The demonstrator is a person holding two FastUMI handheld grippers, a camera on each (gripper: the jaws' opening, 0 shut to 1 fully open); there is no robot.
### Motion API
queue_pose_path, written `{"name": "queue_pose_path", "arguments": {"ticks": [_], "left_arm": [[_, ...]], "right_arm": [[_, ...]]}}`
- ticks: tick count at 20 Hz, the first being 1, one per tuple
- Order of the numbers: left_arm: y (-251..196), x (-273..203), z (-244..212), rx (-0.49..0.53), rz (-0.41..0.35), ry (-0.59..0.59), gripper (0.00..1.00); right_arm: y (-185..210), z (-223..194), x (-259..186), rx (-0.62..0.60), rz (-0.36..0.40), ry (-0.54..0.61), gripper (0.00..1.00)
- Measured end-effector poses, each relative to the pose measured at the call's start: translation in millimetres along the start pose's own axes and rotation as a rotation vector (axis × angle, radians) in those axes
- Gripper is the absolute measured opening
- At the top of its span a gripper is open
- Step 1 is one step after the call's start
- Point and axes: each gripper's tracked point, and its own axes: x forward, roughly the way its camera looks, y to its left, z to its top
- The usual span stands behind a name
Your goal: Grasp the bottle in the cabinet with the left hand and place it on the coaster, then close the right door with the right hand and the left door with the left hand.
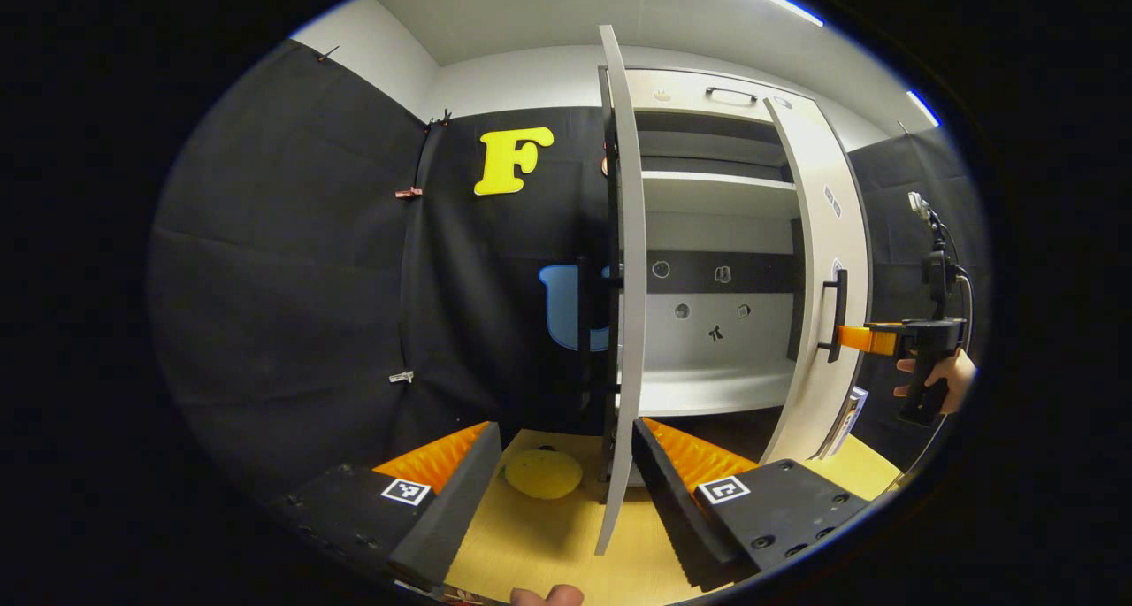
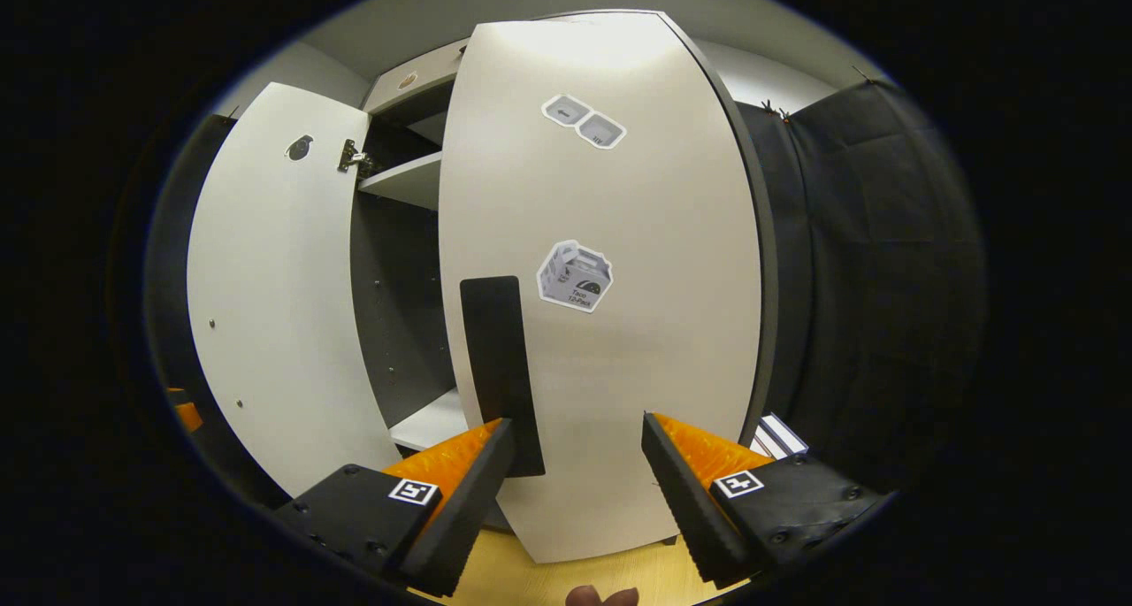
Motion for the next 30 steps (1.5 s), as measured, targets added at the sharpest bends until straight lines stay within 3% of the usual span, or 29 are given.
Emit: {"name": "queue_pose_path", "arguments": {"ticks": [7, 16, 19, 22, 30], "left_arm": [[14.3, 12.2, 2.0, -0.009, -0.003, -0.001, 0.94], [51.3, 69.8, 21.6, 0.033, 0.048, -0.049, 0.94], [35.9, 80.4, 28.3, 0.018, 0.008, -0.069, 0.94], [31.3, 77.6, 25.2, 0.001, 0.040, -0.071, 0.93], [-34.0, 64.1, 23.4, -0.012, -0.081, -0.049, 0.94]], "right_arm": [[0.8, 0.3, 11.2, -0.005, -0.024, 0.008, 0.97], [-26.5, 14.0, -45.9, -0.020, -0.065, -0.023, 0.98], [-37.4, 17.5, -61.5, -0.015, -0.078, -0.023, 0.98], [-45.8, 17.4, -73.4, -0.003, -0.083, -0.022, 0.98], [-48.1, 17.8, -87.2, 0.002, -0.044, -0.019, 0.98]]}}
